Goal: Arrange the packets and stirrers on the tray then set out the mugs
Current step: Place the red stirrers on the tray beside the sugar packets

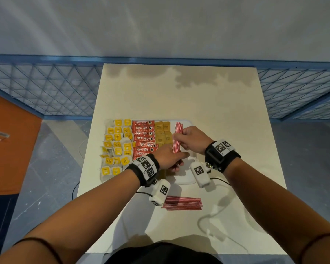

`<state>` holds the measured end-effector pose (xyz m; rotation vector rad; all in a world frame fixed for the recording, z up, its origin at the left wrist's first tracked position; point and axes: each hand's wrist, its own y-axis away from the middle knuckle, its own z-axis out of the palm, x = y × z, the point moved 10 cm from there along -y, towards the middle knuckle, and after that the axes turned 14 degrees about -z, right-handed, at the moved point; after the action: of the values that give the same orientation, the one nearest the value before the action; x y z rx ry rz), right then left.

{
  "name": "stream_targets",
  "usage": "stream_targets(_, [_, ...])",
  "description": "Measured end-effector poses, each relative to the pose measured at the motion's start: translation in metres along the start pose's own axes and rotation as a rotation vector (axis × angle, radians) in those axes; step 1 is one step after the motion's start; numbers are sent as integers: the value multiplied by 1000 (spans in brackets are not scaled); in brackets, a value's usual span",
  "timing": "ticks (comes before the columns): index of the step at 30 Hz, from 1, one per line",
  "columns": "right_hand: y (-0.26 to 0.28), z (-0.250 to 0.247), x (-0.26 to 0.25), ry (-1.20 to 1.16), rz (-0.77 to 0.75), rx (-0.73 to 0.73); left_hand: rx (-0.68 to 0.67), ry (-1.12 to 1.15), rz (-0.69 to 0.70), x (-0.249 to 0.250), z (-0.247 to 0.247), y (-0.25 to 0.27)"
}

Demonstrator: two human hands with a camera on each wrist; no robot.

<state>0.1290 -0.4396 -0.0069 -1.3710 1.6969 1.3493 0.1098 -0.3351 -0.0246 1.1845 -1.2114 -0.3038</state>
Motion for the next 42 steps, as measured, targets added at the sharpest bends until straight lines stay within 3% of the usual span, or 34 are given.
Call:
stream_targets(7, [-44,-27,32,264,157,-64,267,-486,22,11,-38,-32])
stream_targets(17, [-75,-22,55,499,220,-16,426,-682,123,27,-68,-56])
stream_targets(24, [-66,-35,49,584,252,55,454,-757,145,38,-69,-67])
stream_targets(28, [-55,-37,44,749,182,-1,471,-812,218,44,-66,-71])
stream_targets(33, [-45,-12,41,746,-74,-52,485,-905,332,56,-49,-75])
stream_targets(42, [-34,-20,60,752,-22,31,480,-970,317,56,-47,-89])
